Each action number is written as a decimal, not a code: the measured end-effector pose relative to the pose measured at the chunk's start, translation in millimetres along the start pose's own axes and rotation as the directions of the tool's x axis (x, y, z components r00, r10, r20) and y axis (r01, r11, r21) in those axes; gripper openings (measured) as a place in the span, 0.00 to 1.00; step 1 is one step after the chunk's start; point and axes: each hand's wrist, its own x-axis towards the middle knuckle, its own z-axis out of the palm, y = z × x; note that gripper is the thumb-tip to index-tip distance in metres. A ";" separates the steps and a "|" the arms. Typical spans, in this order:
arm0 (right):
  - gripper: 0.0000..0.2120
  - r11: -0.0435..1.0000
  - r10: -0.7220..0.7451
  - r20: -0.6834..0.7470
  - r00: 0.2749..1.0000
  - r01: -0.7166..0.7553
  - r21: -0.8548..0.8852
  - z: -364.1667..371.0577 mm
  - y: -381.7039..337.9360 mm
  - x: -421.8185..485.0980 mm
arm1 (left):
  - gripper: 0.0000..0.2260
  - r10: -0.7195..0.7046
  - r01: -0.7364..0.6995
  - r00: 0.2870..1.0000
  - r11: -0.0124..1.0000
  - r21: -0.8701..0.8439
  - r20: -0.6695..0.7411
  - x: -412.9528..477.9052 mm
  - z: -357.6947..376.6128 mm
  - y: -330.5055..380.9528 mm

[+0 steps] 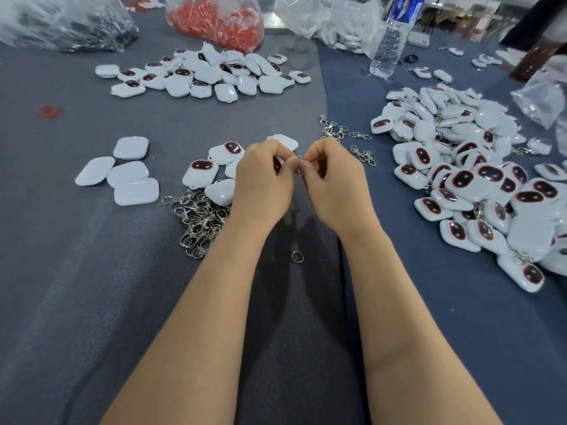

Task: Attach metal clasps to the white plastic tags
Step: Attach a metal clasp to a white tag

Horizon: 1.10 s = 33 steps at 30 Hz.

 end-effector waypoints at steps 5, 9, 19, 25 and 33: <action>0.06 0.994 0.108 -0.045 0.993 -0.109 -0.013 -1.4 6.7 1.2 | 0.16 -0.082 0.081 0.997 0.983 -0.166 0.005 0.1 -6.1 3.2; 0.05 0.991 0.133 -0.047 0.990 -0.134 -0.024 0.0 8.7 2.0 | 0.10 -0.162 0.170 0.985 0.950 -0.263 0.055 -1.1 -3.3 5.8; 0.05 0.991 0.119 -0.012 0.993 -0.120 -0.059 0.3 5.4 2.0 | 0.08 -0.160 0.187 0.979 0.955 -0.232 0.128 -1.8 -1.3 2.8; 0.05 0.989 0.085 0.061 0.995 -0.077 -0.123 0.7 2.6 0.0 | 0.08 -0.142 0.166 0.982 0.963 -0.213 0.124 -1.4 -1.5 0.5; 0.05 0.959 0.122 0.161 0.979 -0.075 -0.272 2.7 -0.5 0.6 | 0.07 -0.015 0.022 0.991 0.999 -0.048 0.131 -2.5 -5.4 -3.0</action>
